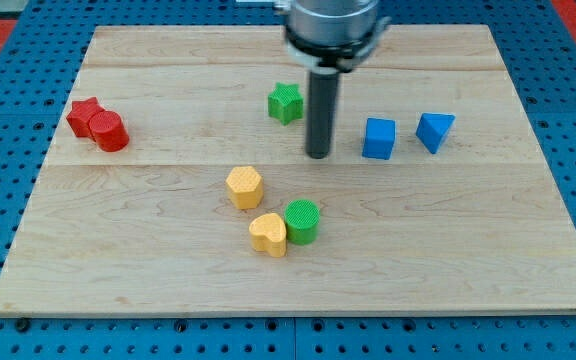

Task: Push the green star into the blue cube

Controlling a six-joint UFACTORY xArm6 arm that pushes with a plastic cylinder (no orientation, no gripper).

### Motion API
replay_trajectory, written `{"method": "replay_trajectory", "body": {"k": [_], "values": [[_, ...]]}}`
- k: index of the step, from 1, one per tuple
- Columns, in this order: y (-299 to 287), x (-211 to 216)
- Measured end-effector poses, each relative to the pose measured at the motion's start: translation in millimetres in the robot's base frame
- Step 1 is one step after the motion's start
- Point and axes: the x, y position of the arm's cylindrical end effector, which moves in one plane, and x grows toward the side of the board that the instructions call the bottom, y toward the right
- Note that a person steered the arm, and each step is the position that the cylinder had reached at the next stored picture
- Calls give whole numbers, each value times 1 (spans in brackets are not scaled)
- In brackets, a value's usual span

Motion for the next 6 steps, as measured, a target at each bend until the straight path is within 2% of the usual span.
{"method": "replay_trajectory", "body": {"k": [1,2,3,4,5,6], "values": [[-91,-30],[-73,-79],[-31,-90],[64,-80],[66,-62],[-41,-62]]}}
